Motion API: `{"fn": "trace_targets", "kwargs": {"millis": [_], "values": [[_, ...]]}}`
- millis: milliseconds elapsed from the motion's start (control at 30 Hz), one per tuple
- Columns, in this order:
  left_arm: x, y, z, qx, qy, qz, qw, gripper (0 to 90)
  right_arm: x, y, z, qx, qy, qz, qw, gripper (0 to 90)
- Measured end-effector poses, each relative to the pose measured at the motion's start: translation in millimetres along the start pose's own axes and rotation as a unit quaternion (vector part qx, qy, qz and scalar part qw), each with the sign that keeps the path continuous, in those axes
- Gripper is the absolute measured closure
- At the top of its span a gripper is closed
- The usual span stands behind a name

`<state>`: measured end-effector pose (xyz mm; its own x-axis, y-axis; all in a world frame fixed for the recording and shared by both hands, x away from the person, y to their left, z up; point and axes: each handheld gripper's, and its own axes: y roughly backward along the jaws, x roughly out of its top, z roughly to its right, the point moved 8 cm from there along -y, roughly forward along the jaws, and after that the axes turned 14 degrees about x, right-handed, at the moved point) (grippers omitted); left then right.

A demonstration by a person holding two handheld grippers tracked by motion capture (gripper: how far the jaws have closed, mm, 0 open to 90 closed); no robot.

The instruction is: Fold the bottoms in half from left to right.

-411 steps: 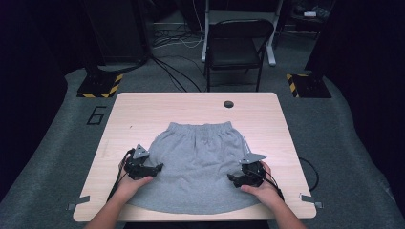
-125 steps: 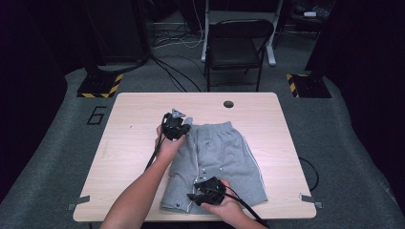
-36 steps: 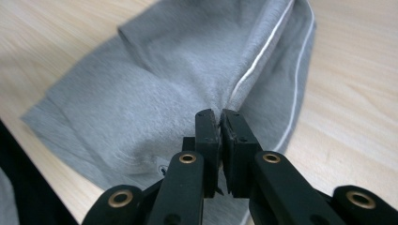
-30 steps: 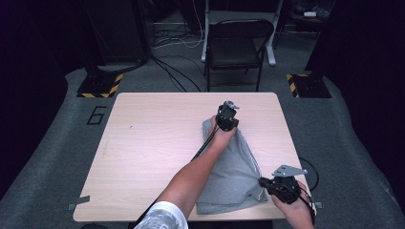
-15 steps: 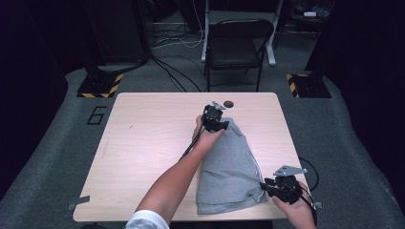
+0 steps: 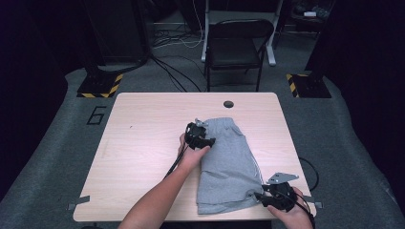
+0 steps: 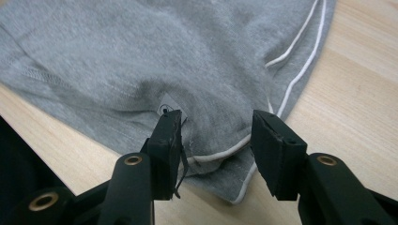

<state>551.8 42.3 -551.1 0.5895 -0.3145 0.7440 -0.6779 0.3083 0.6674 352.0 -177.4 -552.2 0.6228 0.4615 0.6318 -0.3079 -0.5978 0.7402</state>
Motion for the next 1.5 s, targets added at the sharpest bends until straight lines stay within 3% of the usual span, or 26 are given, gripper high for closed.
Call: {"fn": "trace_targets", "kwargs": {"millis": [133,167,233,267,300,400,467,500,633,700,767,833,900,1133,1200,1267,1500], "values": [[-11.0,-4.4,3.4,0.008,-0.015,-0.015,0.9998,42.0,-2.1,-7.0,0.8,0.003,0.002,-0.011,0.9999,52.9],[-11.5,-6.6,5.1,0.012,-0.008,-0.011,0.9998,41.8,-3.1,-9.0,1.1,0.004,0.002,-0.017,0.9998,52.9],[-14.3,-9.5,6.2,0.012,-0.014,-0.016,0.9997,42.6,-3.7,-12.7,2.2,0.002,0.01,-0.023,0.9997,53.7],[-16.2,-11.6,6.8,0.009,-0.018,-0.021,0.9996,48.2,-4.1,-15.7,2.5,-0.002,0.019,-0.03,0.9994,56.3],[-16.4,-12.0,6.9,0.009,-0.018,-0.019,0.9996,48.2,-4.1,-15.7,2.5,-0.002,0.019,-0.03,0.9994,56.3],[-15.4,-12.2,11.1,0.0,-0.025,-0.018,0.9995,65.3,-3.9,-17.6,1.2,0.002,0.022,-0.039,0.999,61.3],[-15.0,-12.9,13.9,-0.007,-0.026,-0.013,0.9995,78.6,-2.0,-19.3,1.4,0.003,0.026,-0.038,0.9989,72.0],[-15.4,-12.3,13.1,-0.007,-0.037,-0.016,0.9991,81.1,-1.7,-19.3,0.8,0.005,0.025,-0.044,0.9987,74.6],[-14.9,-11.3,10.5,-0.003,-0.04,-0.02,0.999,83.4,1.2,-21.9,-1.5,0.014,0.031,-0.05,0.9982,79.0],[-13.5,-10.4,4.5,0.004,-0.034,-0.017,0.9992,83.7,4.0,-24.7,-2.9,0.016,0.028,-0.046,0.9984,79.8],[-12.4,-9.3,-1.0,0.006,-0.031,-0.019,0.9993,83.8,8.3,-29.0,-8.6,0.038,0.031,-0.05,0.9976,80.3],[-9.5,-7.9,-9.2,0.011,-0.024,-0.015,0.9995,83.8,13.0,-33.9,-13.9,0.043,0.043,-0.055,0.9966,80.5],[-7.9,-5.1,-18.6,0.017,-0.03,-0.017,0.9992,83.8,21.3,-39.8,-21.3,0.06,0.061,-0.061,0.9945,80.7],[-7.7,4.7,-54.2,0.034,-0.023,-0.025,0.9988,83.7,52.0,-66.3,-49.6,0.097,0.09,-0.05,0.9899,81.0],[-9.1,7.2,-62.4,0.037,-0.022,-0.028,0.9987,83.6,53.4,-68.4,-53.3,0.1,0.089,-0.05,0.9898,81.1],[-10.2,9.7,-71.0,0.041,-0.021,-0.028,0.9985,83.6,61.3,-77.3,-63.9,0.112,0.109,-0.049,0.9865,81.2],[-15.8,14.9,-98.2,0.05,-0.006,-0.032,0.9983,83.4,75.2,-91.6,-74.8,0.116,0.117,-0.037,0.9856,81.2]]}}
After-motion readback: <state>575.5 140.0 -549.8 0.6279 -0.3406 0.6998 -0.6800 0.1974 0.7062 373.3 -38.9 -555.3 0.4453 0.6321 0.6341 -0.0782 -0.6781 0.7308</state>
